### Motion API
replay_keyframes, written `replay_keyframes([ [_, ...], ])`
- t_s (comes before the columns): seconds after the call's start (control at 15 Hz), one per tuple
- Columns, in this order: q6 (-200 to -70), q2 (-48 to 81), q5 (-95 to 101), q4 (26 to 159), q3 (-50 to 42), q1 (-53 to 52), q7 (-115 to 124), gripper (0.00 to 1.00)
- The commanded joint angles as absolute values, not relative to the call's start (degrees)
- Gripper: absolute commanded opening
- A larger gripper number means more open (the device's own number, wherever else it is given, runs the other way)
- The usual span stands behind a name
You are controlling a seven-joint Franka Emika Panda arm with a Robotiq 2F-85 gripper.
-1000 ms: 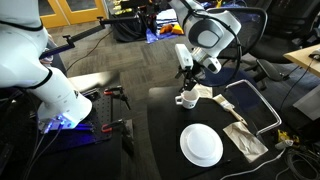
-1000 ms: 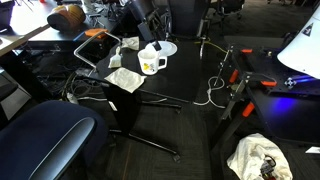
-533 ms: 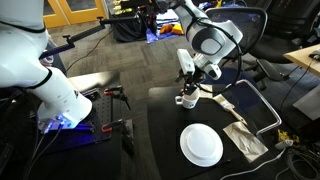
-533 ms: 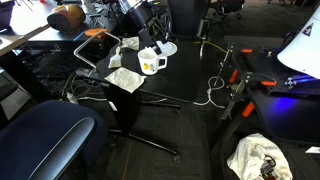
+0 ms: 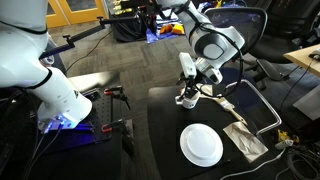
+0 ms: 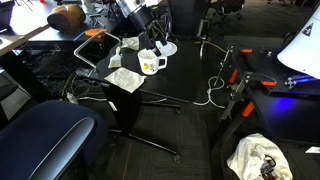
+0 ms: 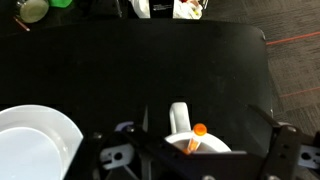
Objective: Take the orange marker out of the white mug
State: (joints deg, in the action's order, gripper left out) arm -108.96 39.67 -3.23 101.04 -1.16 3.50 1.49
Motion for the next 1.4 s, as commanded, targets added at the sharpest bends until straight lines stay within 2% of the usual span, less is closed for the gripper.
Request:
replay_keyframes([
  [0.0, -105.84, 41.11, -3.96, 98.24, -1.66, 3.45, 2.99, 0.72],
  [0.47, -104.76, 42.13, -3.82, 96.78, -1.77, 3.29, 3.55, 0.19],
  [0.67, -103.97, 42.31, -3.67, 96.1, -1.82, 3.19, 3.98, 0.01],
  [1.33, -98.56, 36.18, -3.84, 98.16, -1.67, 2.22, 5.84, 0.03],
])
